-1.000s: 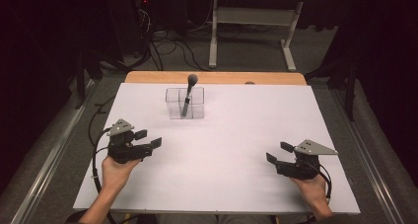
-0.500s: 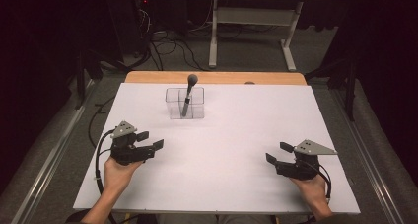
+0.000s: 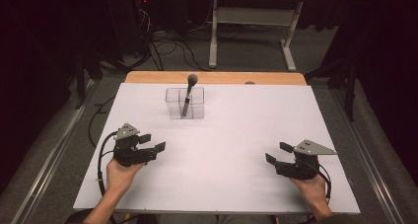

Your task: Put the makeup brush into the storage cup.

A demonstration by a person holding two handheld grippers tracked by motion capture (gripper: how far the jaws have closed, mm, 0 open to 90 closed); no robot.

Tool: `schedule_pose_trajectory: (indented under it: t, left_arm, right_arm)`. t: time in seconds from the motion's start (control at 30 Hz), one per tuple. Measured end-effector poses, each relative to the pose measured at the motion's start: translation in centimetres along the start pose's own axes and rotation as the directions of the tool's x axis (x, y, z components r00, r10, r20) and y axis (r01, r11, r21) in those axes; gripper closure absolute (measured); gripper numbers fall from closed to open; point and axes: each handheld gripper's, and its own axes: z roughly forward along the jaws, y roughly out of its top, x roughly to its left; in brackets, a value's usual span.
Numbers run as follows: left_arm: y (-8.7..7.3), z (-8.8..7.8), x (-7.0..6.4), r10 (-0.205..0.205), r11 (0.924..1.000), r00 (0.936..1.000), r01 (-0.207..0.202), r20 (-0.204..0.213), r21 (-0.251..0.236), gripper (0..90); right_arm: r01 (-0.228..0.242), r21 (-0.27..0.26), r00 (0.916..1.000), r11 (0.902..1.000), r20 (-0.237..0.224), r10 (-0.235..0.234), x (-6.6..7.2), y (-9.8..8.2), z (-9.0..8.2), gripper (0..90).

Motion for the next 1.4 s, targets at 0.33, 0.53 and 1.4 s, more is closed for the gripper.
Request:
schedule_pose_trajectory:
  t: [0.33, 0.53, 1.4]
  left_arm:
    - [-0.24, 0.06, 0.12, -0.004, 1.0, 1.0, 0.004, -0.005, 0.0, 32.3]
    - [-0.54, 0.18, 0.26, -0.01, 0.9999, 0.9999, 0.01, -0.006, 0.007, 32.5]
    - [-1.02, 0.5, 0.28, -0.002, 0.9997, 0.9998, 0.002, -0.019, 0.025, 32.6]
  right_arm:
    - [0.002, 0.002, 1.0, 1.0, -0.003, -0.002, 0.04, 0.0, 0.01, 31.3]
    - [0.005, 0.001, 1.0, 1.0, -0.005, -0.005, 0.06, 0.0, 0.02, 31.3]
    - [0.021, 0.012, 0.9997, 0.9997, -0.007, -0.021, 0.31, 0.03, 0.08, 31.3]
